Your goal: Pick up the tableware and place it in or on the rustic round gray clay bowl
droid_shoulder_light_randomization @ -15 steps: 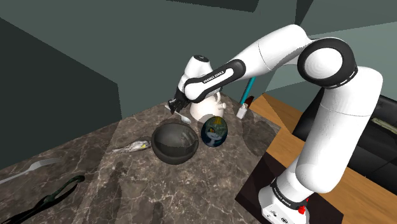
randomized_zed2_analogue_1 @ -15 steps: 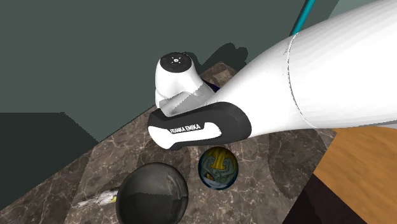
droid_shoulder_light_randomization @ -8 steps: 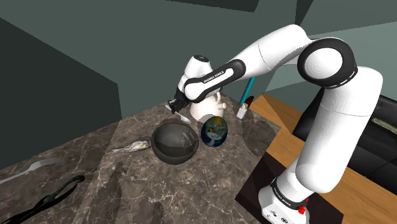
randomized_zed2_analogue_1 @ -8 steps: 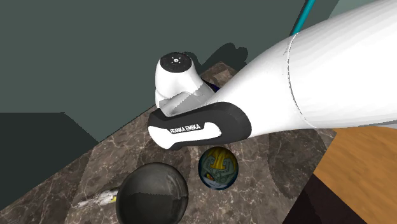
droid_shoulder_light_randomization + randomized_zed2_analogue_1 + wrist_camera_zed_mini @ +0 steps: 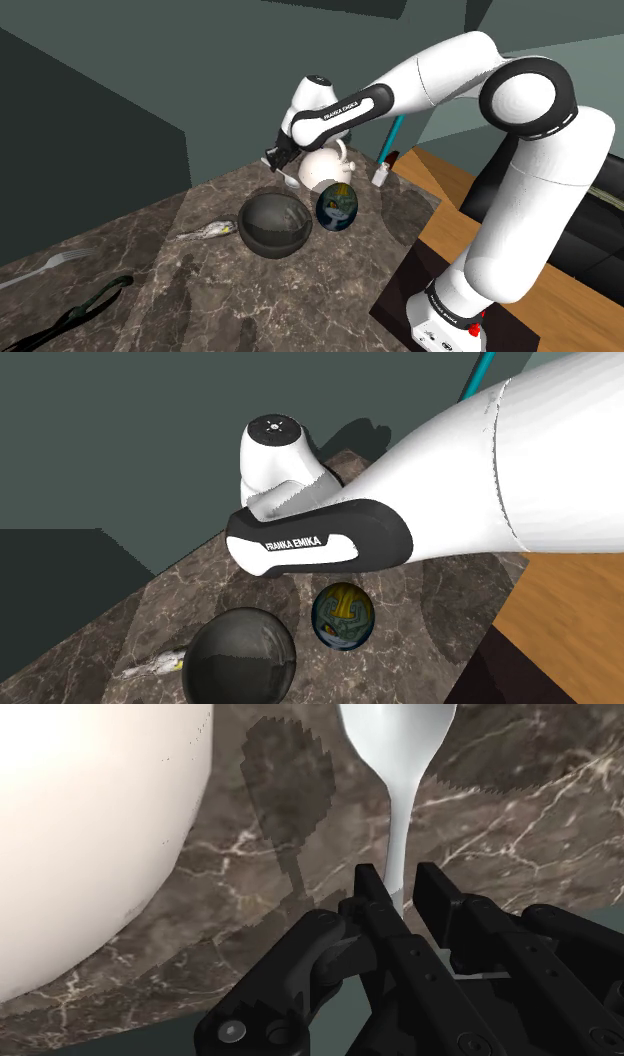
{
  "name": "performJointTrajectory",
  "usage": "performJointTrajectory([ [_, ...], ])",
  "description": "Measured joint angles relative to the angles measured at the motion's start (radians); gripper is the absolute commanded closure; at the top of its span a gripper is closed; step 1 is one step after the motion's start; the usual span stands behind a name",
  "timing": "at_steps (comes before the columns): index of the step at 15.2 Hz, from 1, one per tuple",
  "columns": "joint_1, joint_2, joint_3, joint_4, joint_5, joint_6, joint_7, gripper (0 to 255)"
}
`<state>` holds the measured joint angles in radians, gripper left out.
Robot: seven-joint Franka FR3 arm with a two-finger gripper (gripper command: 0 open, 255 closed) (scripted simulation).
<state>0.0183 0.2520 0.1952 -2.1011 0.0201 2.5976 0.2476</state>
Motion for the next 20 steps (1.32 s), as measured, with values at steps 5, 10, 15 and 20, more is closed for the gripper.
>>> performJointTrajectory([
  [5, -0.003, -0.044, 0.004, 0.018, 0.01, -0.061, -0.003, 255],
  [10, -0.006, -0.082, 0.007, 0.043, 0.018, -0.124, -0.005, 255],
  [15, -0.007, -0.114, 0.008, 0.073, 0.024, -0.185, -0.005, 255],
  [20, -0.009, -0.143, 0.009, 0.106, 0.029, -0.247, -0.007, 255],
])
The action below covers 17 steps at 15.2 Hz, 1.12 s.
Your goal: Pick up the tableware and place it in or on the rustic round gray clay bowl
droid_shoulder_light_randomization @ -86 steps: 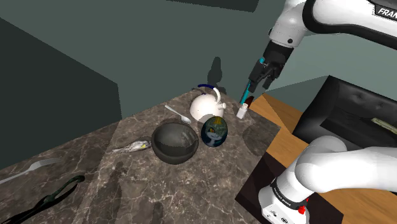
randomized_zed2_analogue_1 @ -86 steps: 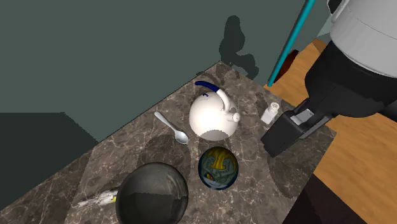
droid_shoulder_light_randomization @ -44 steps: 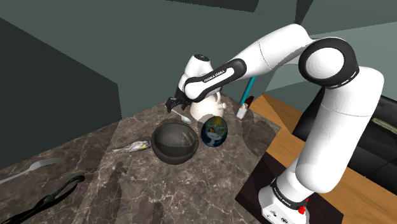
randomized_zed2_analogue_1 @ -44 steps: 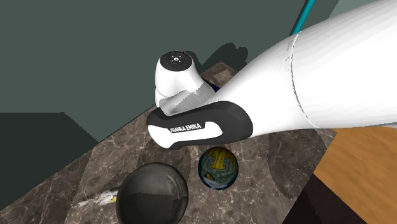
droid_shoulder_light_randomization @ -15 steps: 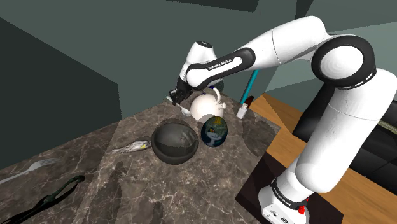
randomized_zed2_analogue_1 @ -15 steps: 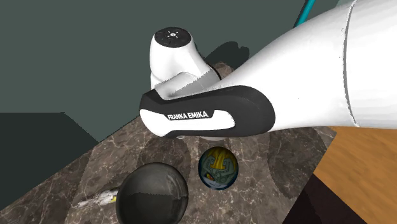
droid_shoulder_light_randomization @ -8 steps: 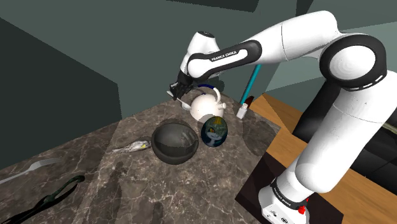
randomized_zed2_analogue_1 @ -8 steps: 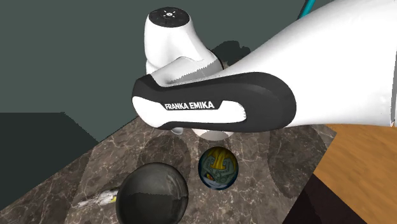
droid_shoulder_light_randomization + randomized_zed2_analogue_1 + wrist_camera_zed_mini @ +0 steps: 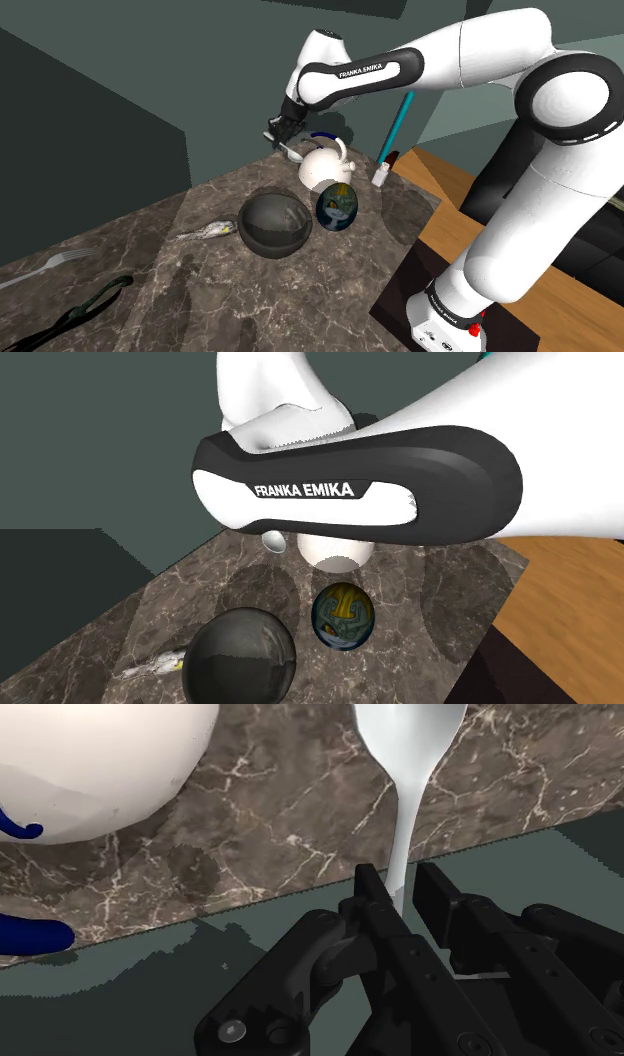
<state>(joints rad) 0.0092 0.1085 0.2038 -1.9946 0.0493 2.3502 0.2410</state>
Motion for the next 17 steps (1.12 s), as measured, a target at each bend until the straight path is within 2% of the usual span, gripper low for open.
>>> performJointTrajectory([
  [6, -0.001, -0.022, 0.0, 0.05, 0.003, -0.072, 0.002, 255],
  [17, 0.088, -0.268, 0.095, -0.193, 0.026, -0.06, 0.176, 255],
])
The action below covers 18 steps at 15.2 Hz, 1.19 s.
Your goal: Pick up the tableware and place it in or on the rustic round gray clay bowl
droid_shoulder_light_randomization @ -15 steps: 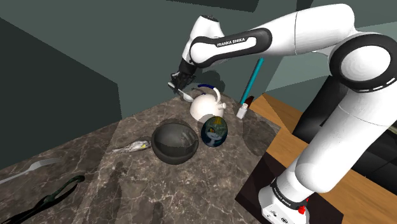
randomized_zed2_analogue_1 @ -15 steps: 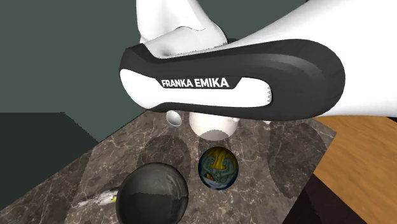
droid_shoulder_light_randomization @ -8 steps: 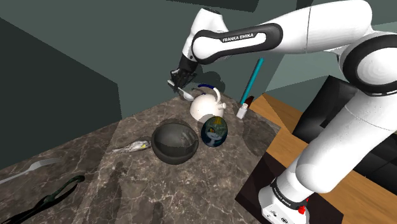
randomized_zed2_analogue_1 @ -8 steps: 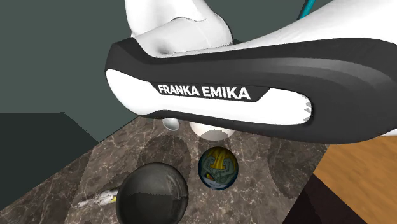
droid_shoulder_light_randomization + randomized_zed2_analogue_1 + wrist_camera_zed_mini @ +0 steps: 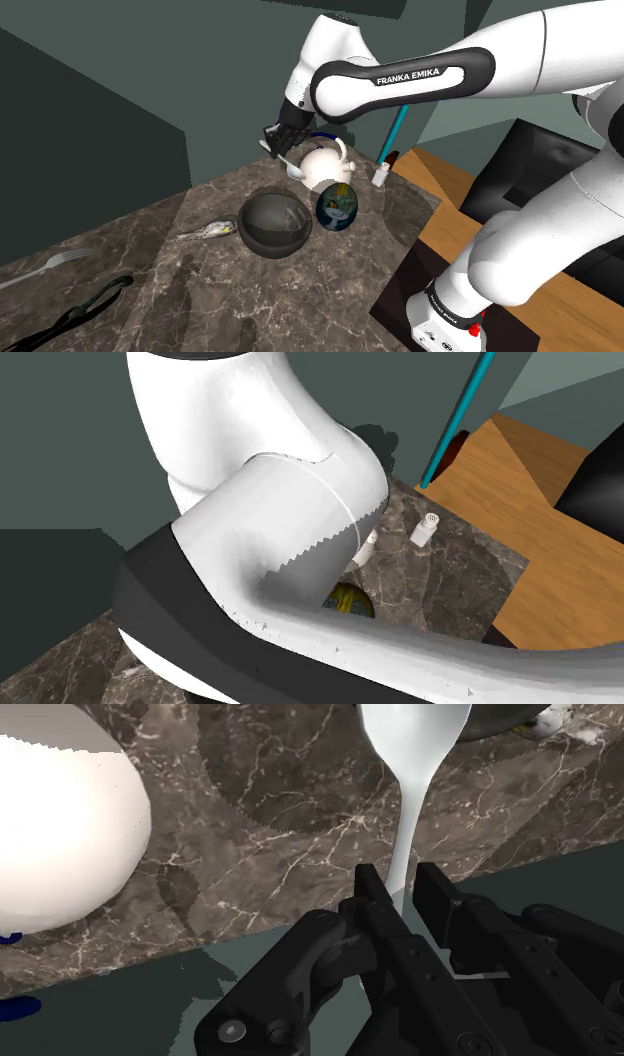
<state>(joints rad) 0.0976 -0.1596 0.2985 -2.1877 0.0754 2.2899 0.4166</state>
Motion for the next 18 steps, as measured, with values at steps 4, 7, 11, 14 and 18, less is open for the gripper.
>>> performJointTrajectory([
  [4, 0.036, -0.076, 0.043, -0.078, 0.017, 0.008, 0.068, 255],
  [7, 0.065, -0.121, 0.084, -0.108, 0.026, -0.002, 0.132, 255],
  [11, 0.092, -0.161, 0.12, -0.153, 0.04, 0.006, 0.184, 255],
  [14, 0.093, -0.15, 0.128, -0.18, 0.038, 0.044, 0.192, 255],
  [18, 0.092, -0.132, 0.136, -0.217, 0.033, 0.098, 0.198, 255],
])
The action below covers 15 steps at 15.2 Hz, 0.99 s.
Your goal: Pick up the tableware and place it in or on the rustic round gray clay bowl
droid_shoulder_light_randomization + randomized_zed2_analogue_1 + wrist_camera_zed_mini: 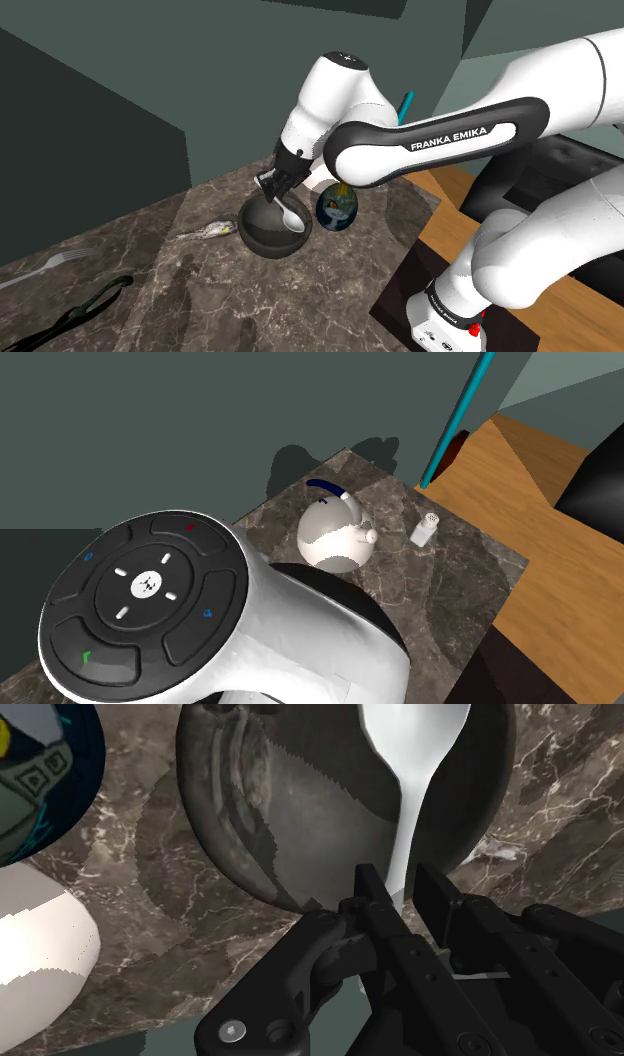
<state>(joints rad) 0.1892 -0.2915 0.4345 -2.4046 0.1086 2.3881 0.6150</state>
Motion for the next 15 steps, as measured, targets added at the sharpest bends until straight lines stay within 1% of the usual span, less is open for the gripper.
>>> performJointTrajectory([
  [7, -0.008, 0.053, 0.018, -0.053, -0.021, 0.104, 0.02, 255],
  [13, -0.01, 0.062, 0.02, -0.057, -0.025, 0.117, 0.023, 255],
  [14, -0.01, 0.062, 0.02, -0.057, -0.025, 0.117, 0.023, 0],
  [15, -0.01, 0.062, 0.02, -0.057, -0.025, 0.117, 0.023, 0],
])
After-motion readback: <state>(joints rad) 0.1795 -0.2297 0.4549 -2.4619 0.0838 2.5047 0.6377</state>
